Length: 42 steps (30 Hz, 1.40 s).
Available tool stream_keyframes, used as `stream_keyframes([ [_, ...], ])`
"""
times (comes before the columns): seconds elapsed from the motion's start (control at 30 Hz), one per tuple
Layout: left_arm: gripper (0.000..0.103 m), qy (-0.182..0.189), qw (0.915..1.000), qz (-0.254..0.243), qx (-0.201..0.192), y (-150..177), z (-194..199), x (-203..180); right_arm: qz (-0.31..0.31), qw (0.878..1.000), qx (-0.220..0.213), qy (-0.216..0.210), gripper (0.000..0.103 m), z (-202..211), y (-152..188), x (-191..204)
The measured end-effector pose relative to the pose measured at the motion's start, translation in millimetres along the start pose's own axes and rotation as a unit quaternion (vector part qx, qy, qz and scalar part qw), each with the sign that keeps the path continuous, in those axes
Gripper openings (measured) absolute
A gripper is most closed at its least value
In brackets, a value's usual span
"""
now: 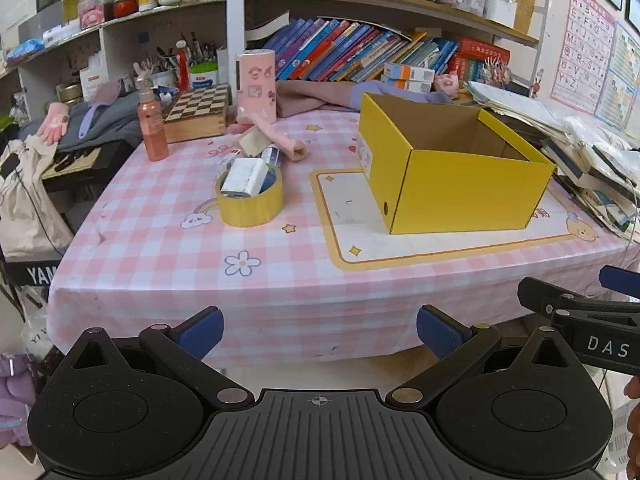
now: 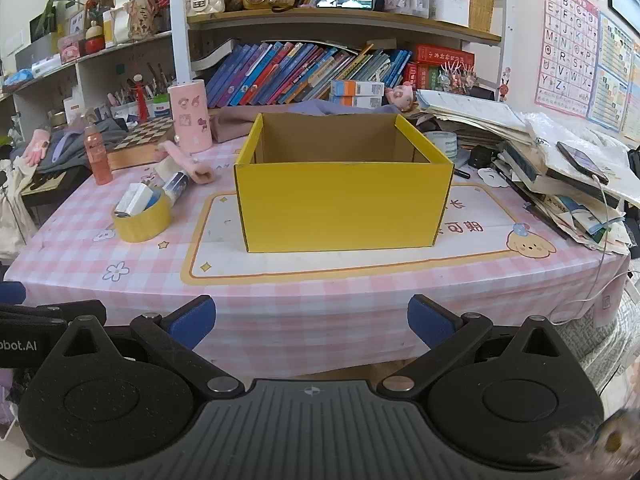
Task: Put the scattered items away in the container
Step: 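Move both tools toward the tape roll beside the yellow box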
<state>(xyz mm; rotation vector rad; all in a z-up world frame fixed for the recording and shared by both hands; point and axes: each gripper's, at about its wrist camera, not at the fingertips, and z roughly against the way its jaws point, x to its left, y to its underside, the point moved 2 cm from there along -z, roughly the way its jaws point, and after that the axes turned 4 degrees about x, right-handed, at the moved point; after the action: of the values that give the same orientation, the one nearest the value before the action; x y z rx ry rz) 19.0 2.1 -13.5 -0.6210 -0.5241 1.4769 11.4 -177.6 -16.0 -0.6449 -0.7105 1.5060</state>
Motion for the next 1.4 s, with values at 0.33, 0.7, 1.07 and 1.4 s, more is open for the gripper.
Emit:
stream_keyframes([
  [0.33,0.103,0.003,1.0000,0.002,0.004,0.4,-0.7,5.9,0.003,1.000,-0.002,-0.007,0.103,-1.2,-0.8,5.8],
  [0.7,0.103,0.002,1.0000,0.006,0.005,0.2,-1.6,10.6,0.008,1.000,0.002,-0.015,0.103,-6.4,-1.2,15.5],
  [1.07,0.103,-0.005,0.9999,0.012,0.006,-2.9,-5.5,23.9,0.014,1.000,0.000,-0.016,0.103,-9.5,-5.1,22.6],
  [1.4,0.103,-0.011,0.9998,0.013,-0.001,-6.3,-4.0,31.0,0.012,1.000,-0.001,-0.019,0.103,-12.1,-9.4,26.4],
])
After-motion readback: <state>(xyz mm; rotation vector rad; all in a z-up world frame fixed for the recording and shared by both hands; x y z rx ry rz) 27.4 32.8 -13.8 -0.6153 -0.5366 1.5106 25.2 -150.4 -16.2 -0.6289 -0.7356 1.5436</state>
